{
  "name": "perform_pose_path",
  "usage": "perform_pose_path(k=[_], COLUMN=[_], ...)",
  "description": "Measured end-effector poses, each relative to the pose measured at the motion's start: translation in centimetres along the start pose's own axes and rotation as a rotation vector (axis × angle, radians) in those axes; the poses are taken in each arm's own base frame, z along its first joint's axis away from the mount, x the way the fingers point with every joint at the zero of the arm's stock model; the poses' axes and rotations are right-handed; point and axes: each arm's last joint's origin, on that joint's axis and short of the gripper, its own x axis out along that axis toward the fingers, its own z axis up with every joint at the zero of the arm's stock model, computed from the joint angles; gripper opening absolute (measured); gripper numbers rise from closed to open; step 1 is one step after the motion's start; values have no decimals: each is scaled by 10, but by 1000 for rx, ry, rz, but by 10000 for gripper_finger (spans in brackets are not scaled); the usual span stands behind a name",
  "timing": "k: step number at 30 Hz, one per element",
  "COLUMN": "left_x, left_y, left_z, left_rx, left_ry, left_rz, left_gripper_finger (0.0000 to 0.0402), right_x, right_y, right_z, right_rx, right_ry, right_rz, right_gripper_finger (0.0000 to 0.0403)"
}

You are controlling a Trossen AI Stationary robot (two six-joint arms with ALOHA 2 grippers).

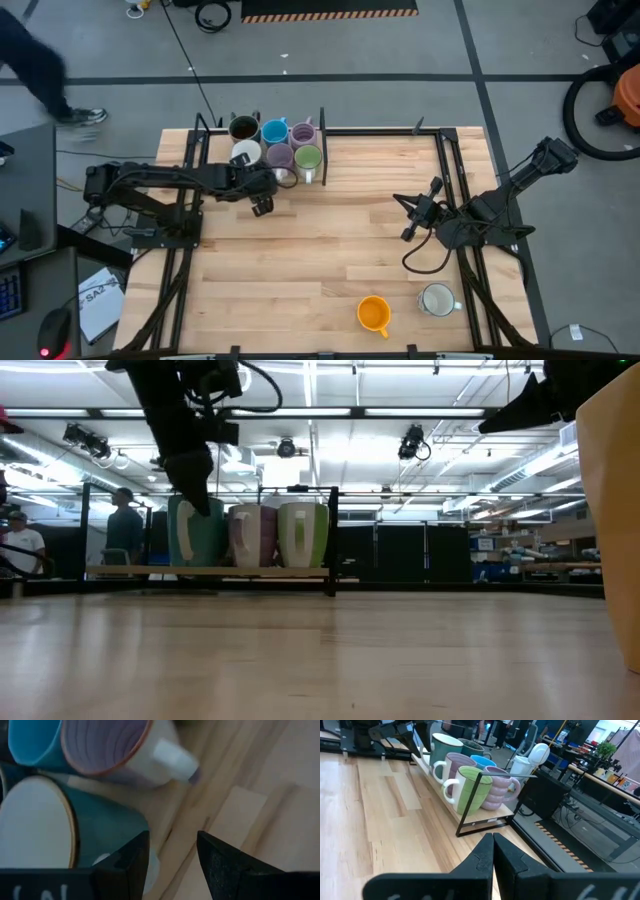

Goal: Place coffee mugs
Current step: Put the light blue mug on the shelf, then adjust the dark blue patterned mug on the shelf

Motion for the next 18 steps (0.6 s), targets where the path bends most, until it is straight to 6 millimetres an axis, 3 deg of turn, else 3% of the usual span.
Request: perform_pose_path(k=[4, 7, 13, 18], left_x=[-16, -29, -33, -16], left_y=[1, 13, 70, 117], left_z=[16, 30, 50, 44], left_rx=[-10, -50, -209, -368], left_ry=[-65, -103, -79, -17], left_rz=[-22, -2, 29, 12], left_gripper_finger=[171, 171, 171, 171], right_x=[0, 0, 0, 0], right_y=[0, 0, 0, 0], right_z=[0, 0, 0, 0], right_rx=[0, 0, 0, -1], right_ry=[0, 0, 1, 2], right_rz=[0, 0, 2, 8], right_gripper_finger=[12, 12, 12, 12])
